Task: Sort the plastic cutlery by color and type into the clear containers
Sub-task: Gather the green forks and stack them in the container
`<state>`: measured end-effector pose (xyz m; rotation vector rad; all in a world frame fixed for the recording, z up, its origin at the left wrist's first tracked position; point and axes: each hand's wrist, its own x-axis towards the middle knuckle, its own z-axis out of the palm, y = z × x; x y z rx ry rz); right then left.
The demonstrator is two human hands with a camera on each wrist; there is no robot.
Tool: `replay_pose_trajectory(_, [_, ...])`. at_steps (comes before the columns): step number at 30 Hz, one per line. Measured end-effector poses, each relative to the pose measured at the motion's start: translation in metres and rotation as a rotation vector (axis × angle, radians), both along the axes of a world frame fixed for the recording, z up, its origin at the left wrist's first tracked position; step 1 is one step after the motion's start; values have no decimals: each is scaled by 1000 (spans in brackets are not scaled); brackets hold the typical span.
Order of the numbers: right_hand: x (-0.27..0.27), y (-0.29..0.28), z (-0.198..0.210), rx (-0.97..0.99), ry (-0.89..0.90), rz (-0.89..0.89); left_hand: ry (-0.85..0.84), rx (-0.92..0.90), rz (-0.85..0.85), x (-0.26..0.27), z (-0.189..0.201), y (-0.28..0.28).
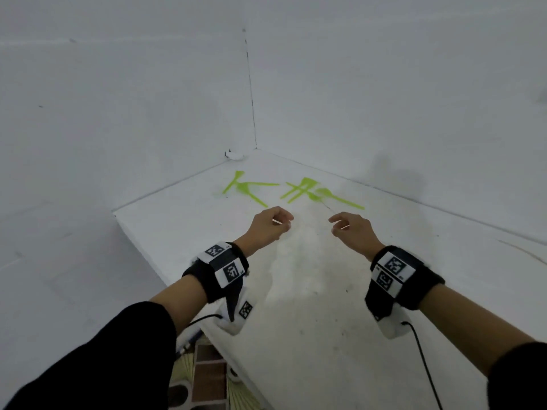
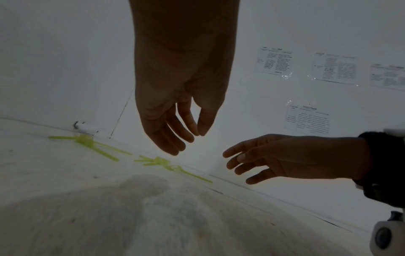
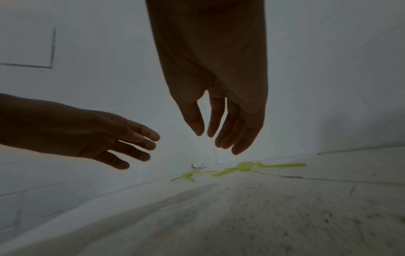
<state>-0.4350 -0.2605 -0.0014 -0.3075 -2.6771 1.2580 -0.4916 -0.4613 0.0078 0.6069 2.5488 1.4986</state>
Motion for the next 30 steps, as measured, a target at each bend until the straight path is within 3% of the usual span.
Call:
replay_pose_trajectory(8, [-74, 0, -16, -36, -66, -91, -11, -62, -77, -111, -12, -10])
replay_pose_trajectory(14, [-125, -18, -21, -53, -109, -178, 141, -206, -180, -212, -15, -24])
replay_pose_trajectory(17, [-157, -37, -19, -13, -98, -169, 195, -240, -150, -262, -18, -39])
replay_pose_trajectory(22, [-214, -72, -22, 27, -89, -174, 149, -265, -15, -336, -31, -64])
replay_pose_trajectory(25, [-232, -91, -22, 42, -88, -103, 159, -267, 5, -355, -37, -66])
replay_pose_trajectory(30, [-286, -124, -27, 120, -228, 65, 99, -462, 10, -395, -37, -60])
